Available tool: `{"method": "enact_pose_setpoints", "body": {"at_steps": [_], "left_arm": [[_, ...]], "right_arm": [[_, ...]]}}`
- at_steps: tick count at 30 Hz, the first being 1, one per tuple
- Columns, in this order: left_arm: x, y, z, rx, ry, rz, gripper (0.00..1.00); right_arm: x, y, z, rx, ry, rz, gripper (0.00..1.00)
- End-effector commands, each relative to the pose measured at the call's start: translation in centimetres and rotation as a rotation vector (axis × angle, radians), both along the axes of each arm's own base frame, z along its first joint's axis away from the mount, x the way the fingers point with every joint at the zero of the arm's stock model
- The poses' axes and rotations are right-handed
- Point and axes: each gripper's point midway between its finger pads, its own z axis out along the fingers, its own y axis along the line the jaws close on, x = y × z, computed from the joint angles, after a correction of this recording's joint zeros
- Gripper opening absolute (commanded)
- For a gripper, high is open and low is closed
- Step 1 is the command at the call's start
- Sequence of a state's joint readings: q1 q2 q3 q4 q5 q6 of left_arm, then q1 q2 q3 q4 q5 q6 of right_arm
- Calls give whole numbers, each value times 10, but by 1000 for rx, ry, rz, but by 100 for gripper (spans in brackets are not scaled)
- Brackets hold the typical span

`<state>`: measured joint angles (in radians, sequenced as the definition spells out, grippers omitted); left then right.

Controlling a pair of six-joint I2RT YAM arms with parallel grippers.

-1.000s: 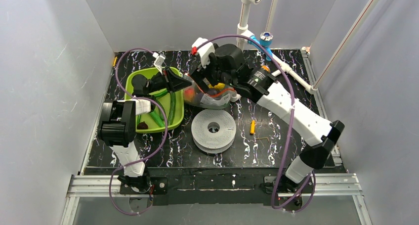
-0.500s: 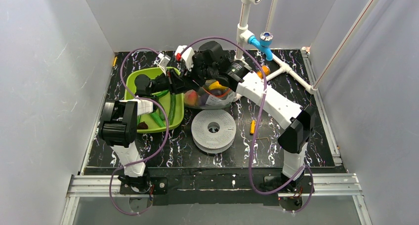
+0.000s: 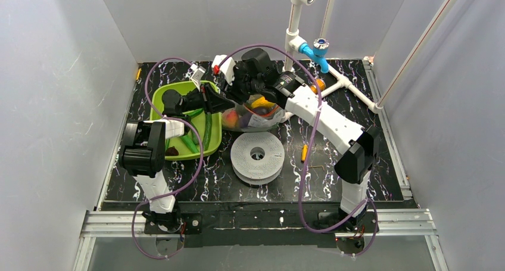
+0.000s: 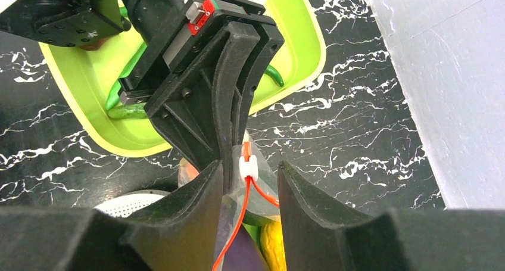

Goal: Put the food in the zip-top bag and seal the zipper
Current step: Zip the zipper food storage bag at the center of the board.

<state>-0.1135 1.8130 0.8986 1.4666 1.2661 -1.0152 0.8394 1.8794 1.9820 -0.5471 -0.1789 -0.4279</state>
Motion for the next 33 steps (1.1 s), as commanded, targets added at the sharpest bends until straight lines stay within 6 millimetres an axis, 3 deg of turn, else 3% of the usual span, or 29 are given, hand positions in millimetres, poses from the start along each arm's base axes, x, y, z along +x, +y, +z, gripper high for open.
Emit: {"method": "enact_pose_setpoints", "body": {"at_steps": [1, 9, 18, 20, 24, 27, 32, 33], "left_arm": [[-3, -1, 25, -9, -117, -15, 0], [-5, 0, 28, -10, -126, -16, 0], [-4, 0, 26, -5, -127, -18, 0], [-2, -1, 25, 0, -127, -9, 4], [-4, -9, 27, -5, -158, 22, 26], [-5, -16, 21, 8, -165, 45, 33], [-5, -24, 21, 0, -193, 71, 31], [-6, -25, 22, -6, -193, 61, 21]], "right_arm": [[14, 4, 7, 15, -56, -13, 45], [16, 9, 7, 30, -36, -16, 39], [10, 7, 18, 56, -17, -24, 2], [3, 8, 22, 74, 9, -6, 1], [-7, 12, 25, 103, 61, 21, 1], [-12, 14, 29, 110, 83, 41, 1], [-15, 14, 29, 108, 96, 46, 1], [-14, 12, 30, 105, 94, 41, 1]]}}
